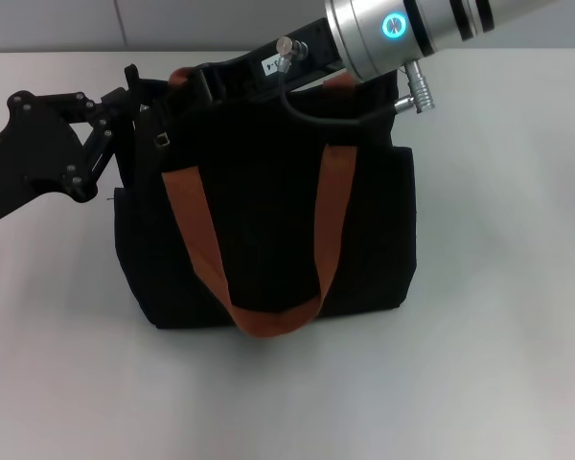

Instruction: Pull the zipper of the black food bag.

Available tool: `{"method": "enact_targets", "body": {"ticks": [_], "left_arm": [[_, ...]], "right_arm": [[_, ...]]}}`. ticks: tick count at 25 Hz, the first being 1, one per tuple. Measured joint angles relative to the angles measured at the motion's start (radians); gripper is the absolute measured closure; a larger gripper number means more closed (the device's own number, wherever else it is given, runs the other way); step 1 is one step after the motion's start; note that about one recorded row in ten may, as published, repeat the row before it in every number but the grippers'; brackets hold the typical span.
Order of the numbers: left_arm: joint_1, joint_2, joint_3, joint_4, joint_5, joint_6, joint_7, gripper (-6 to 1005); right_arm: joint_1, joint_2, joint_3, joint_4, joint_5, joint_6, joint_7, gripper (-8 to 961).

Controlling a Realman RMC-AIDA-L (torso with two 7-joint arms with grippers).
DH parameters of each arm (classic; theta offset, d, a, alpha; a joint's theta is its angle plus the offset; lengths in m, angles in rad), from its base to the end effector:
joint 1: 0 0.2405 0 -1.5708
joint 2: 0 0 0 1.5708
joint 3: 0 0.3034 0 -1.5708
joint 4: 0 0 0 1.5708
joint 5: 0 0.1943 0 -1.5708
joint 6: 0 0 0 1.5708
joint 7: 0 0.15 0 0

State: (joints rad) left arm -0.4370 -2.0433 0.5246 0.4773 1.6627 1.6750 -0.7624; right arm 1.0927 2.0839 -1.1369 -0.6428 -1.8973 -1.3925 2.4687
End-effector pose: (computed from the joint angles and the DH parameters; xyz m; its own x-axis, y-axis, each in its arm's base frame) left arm -0.3029 0.3221 0.0150 0.7247 -0.1911 0.6620 0.2864 -0.7903 -0.5416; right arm 0.0559 0.4219 -0.0851 0.6342 -0.7507 -0.1853 -0.7117 -0.6604 0.2396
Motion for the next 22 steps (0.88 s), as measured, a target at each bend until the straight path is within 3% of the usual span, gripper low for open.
{"method": "enact_targets", "body": {"ticks": [22], "left_arm": [[0.000,-0.002,0.000,-0.001,0.000,0.000,0.000,927]], "right_arm": [[0.000,0.004,-0.007,0.007,0.027,0.013,-0.005,790]]}}
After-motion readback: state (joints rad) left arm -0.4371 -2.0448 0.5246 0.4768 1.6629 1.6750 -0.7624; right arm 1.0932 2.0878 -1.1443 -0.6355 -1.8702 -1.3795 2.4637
